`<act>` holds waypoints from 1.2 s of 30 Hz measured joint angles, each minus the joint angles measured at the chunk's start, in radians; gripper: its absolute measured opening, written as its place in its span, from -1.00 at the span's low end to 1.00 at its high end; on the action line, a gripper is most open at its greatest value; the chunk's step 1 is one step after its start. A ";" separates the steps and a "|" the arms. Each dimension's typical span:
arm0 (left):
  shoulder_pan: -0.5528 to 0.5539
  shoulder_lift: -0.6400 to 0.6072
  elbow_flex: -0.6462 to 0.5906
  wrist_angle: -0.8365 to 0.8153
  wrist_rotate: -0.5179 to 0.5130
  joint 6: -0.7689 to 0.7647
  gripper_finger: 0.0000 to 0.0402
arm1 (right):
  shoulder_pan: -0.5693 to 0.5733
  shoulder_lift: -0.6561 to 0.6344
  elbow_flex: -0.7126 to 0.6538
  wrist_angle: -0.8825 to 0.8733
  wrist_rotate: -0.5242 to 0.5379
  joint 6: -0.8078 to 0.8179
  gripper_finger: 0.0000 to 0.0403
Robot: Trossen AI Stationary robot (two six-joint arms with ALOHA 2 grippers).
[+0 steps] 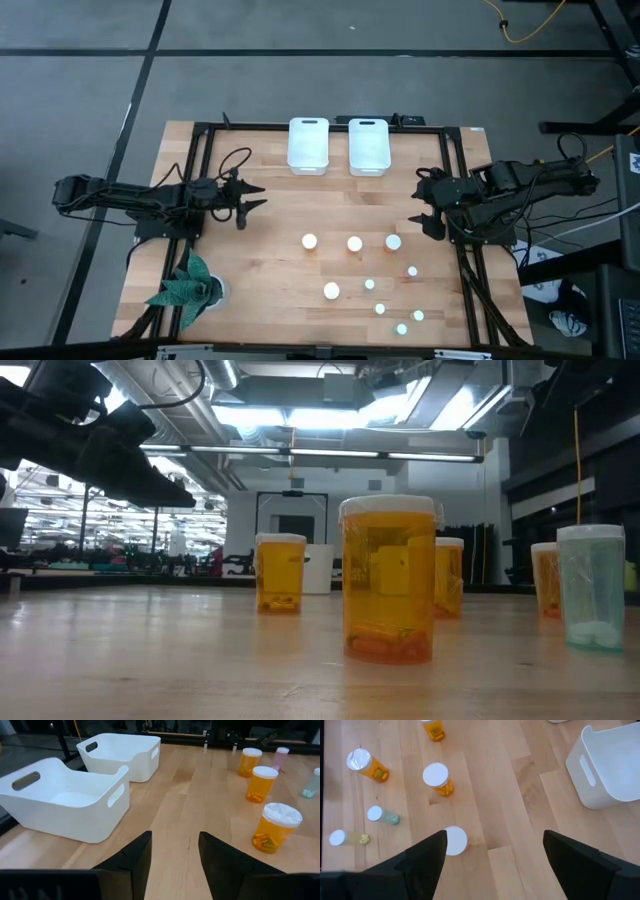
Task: Pick and place medicine bottles into bin by pill shape (circle, oval)
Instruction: Put the orange capsule bottle into the left white bin
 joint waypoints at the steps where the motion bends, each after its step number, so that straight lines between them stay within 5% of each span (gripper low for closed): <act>1: 0.000 0.000 0.000 0.000 0.000 -0.023 -0.23 | 0.000 0.000 0.000 0.000 0.000 0.000 0.64; 16: 0.000 0.000 0.000 0.002 0.000 -0.138 -0.23 | 0.000 0.000 0.000 0.061 0.002 -0.081 0.64; 25: -0.031 0.000 0.008 0.268 0.085 -0.113 -0.23 | 0.000 0.000 0.000 0.060 0.000 -0.050 0.64; 36: -0.138 0.194 0.373 -0.203 -0.071 -0.111 -0.23 | 0.000 0.000 0.000 0.058 -0.001 -0.026 0.64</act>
